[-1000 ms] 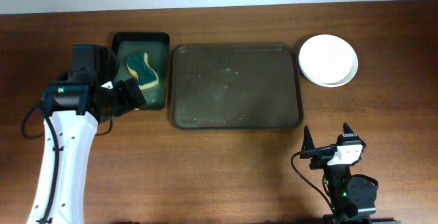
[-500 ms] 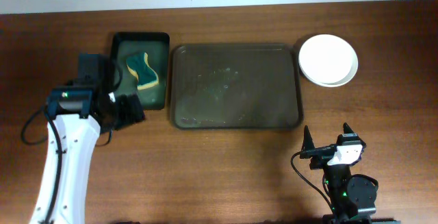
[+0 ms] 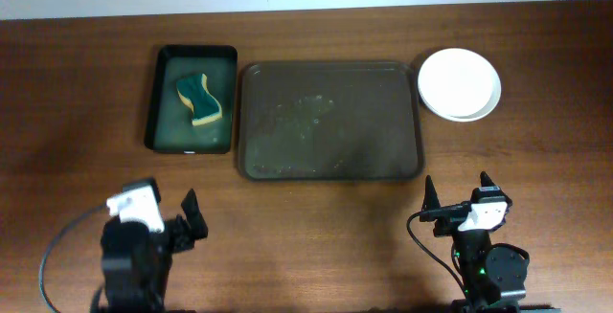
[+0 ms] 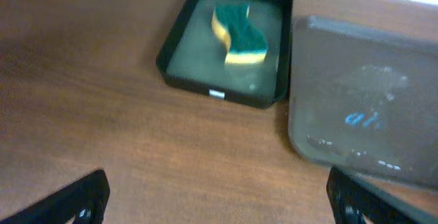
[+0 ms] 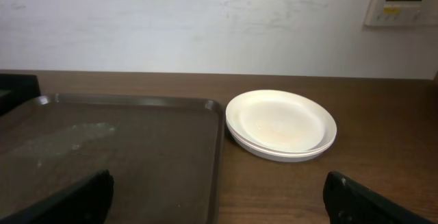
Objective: Clean dirty plates on tray and stack at the side
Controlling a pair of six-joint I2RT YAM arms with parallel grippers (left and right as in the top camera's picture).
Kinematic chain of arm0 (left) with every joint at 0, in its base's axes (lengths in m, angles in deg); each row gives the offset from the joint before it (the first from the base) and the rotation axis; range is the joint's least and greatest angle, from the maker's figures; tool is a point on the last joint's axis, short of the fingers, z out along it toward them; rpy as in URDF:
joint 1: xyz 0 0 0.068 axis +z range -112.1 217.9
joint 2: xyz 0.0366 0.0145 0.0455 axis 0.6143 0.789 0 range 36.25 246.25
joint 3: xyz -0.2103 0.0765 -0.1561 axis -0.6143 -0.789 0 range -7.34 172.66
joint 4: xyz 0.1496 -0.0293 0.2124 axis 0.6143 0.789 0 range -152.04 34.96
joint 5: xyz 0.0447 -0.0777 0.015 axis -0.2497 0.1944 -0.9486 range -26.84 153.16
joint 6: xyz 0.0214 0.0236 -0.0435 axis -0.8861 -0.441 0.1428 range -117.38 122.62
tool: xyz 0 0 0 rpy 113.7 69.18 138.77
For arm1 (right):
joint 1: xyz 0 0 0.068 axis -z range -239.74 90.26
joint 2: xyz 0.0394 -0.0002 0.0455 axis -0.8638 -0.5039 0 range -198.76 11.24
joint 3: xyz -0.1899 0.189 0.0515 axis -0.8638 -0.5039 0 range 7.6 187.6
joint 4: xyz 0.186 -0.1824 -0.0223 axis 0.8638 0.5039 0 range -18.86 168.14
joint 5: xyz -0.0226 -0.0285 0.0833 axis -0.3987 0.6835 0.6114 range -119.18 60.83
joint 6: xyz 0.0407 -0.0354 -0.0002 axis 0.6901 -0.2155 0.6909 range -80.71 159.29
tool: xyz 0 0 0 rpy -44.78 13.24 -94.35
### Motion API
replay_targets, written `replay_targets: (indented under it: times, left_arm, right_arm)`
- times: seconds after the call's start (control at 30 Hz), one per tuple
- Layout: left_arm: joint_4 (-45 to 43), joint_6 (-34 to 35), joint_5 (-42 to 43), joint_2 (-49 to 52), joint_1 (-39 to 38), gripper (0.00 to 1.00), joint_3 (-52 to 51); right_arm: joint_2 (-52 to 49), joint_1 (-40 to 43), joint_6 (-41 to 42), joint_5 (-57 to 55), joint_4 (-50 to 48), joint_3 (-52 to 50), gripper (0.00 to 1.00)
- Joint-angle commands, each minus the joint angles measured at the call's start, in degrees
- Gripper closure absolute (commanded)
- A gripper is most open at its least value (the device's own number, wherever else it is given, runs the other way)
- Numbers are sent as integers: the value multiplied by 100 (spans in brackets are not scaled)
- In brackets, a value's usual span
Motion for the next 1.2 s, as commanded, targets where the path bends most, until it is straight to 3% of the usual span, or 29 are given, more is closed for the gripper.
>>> replay_targets:
  times: [0.0,0.2,0.53,1.17]
  left_arm:
    - [-570,-160,83,-1088,-17,1,-713]
    - [-1878,-160,81,-1952,22,1,-1703]
    - [-3893,-157,341,-2295,39,1,-3018]
    - [-3497,-433,557,-2356,411,1,-3093]
  right_arm:
    - [57,31,7,-90,28,-42,2]
    - [57,31,7,-90,28,-42,2]
    - [57,31,7,-90,26,-42,2]
    - [57,31,7,-90,28,-42,2]
